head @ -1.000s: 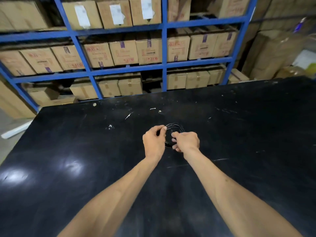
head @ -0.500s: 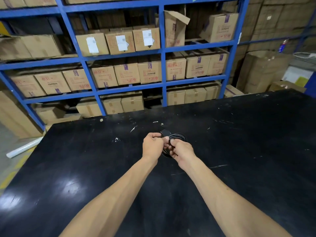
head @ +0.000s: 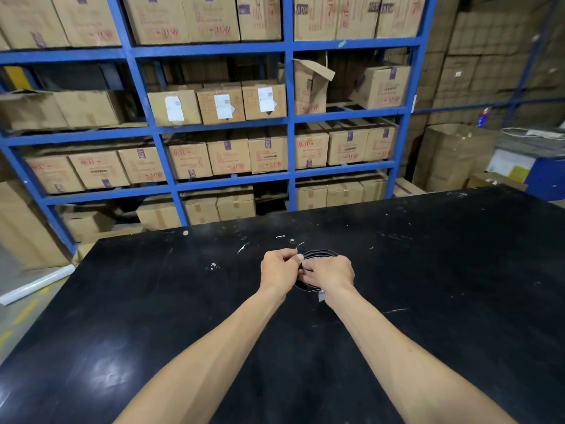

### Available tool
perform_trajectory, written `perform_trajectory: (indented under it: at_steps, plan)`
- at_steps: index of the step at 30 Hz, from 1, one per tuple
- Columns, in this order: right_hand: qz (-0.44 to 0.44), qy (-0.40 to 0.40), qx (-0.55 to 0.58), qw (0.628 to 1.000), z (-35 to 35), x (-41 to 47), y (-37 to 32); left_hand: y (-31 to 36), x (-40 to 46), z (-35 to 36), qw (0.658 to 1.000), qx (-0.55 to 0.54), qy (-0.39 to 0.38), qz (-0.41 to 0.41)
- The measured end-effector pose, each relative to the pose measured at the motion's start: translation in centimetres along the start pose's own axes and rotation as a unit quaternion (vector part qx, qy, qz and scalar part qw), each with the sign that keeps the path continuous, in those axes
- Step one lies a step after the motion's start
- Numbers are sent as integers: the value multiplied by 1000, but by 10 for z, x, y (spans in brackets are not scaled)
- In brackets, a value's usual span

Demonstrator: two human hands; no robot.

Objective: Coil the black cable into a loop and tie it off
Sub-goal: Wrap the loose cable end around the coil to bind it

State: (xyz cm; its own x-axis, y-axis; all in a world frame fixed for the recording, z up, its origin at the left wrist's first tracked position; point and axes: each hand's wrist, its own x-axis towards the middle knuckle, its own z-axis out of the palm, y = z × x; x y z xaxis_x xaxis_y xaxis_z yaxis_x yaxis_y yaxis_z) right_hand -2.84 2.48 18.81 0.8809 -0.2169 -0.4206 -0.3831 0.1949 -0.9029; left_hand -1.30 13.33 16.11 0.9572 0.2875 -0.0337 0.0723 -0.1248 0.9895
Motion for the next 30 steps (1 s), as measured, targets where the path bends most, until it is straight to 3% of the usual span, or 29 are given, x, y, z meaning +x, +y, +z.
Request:
perform_trajectory:
  at_steps: [4,7,10,14,15,18,21,24,27,30]
  plan:
    - [46,-41,145,988,-7,-10,-4,8,-1,-10,999,9,-28,31]
    - [46,-48,176,982,-11,-14,-5,9,-4,-14,997,34,-38,61]
    - [-14,-51,100,994,-12,-19,-4,6,-10,-18,994,59,-39,80]
    - [-139,-49,-131,980,-12,-22,-3,8,-10,-22,994,64,-49,80]
    - [-186,-40,-225,956,-13,-23,-3,9,-10,-23,993,65,-60,80]
    - [-333,2,-450,828,-17,-26,-6,13,-8,-27,991,81,-70,85]
    - [-410,17,-567,714,-23,-26,-14,17,-6,-31,990,82,-76,86]
    - [-454,3,-628,633,-27,-24,-22,23,-4,-34,986,92,-98,95]
    - [-478,-6,-662,577,-29,-23,-28,29,-2,-36,982,115,-110,104]
    - [-481,-23,-639,599,-30,-23,-35,33,-4,-37,982,104,-117,101]
